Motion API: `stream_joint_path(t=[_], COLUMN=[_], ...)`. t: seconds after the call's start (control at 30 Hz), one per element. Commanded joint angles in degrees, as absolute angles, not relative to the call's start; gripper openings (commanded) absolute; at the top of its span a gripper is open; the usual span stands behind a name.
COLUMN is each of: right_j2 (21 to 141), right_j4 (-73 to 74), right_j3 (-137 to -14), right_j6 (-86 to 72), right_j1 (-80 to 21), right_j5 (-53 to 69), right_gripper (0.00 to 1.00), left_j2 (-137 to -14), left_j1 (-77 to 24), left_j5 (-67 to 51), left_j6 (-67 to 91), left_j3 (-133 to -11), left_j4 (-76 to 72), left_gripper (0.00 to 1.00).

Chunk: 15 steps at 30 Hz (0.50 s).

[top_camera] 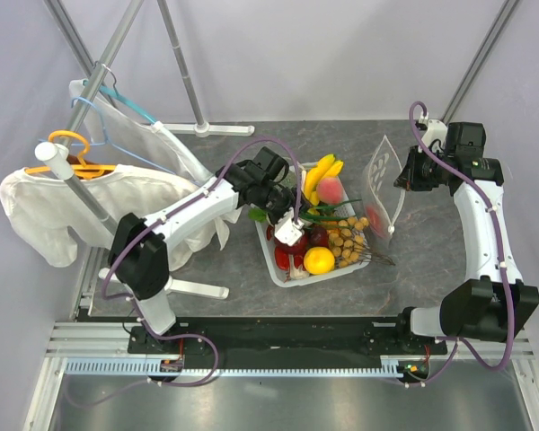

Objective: Place the food in the zip-top bag and seal the zipper
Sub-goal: Pick up the fake vegetable from the bin.

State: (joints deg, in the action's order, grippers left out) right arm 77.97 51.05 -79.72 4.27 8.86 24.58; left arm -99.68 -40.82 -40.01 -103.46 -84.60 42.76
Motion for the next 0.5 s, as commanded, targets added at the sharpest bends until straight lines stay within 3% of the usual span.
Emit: stream_joint_path(t=[0.0,0.2,0.47], right_j2=[78.1,78.1,77.8], right_j4=[50.8,50.9,51.0], right_j3=[-81.1,-81.1,-81.0], right_j6=[4.5,4.4,4.4], right_j1=[9.1,9.1,9.1], right_j5=[24.8,24.9,24.7], right_gripper=[0.00,0.00,0.00], left_j2=[-101.4,-102.1,-100.5], left_j1=[-41.2,-41.2,-41.4], left_j5=[-38.0,-36.4,-37.4], left_j6=[-108.2,-108.5,-107.6], left_j3=[-84.3,-84.3,-84.0], left_j4=[40.7,39.5,38.2], left_gripper=[0.65,0.59,0.32])
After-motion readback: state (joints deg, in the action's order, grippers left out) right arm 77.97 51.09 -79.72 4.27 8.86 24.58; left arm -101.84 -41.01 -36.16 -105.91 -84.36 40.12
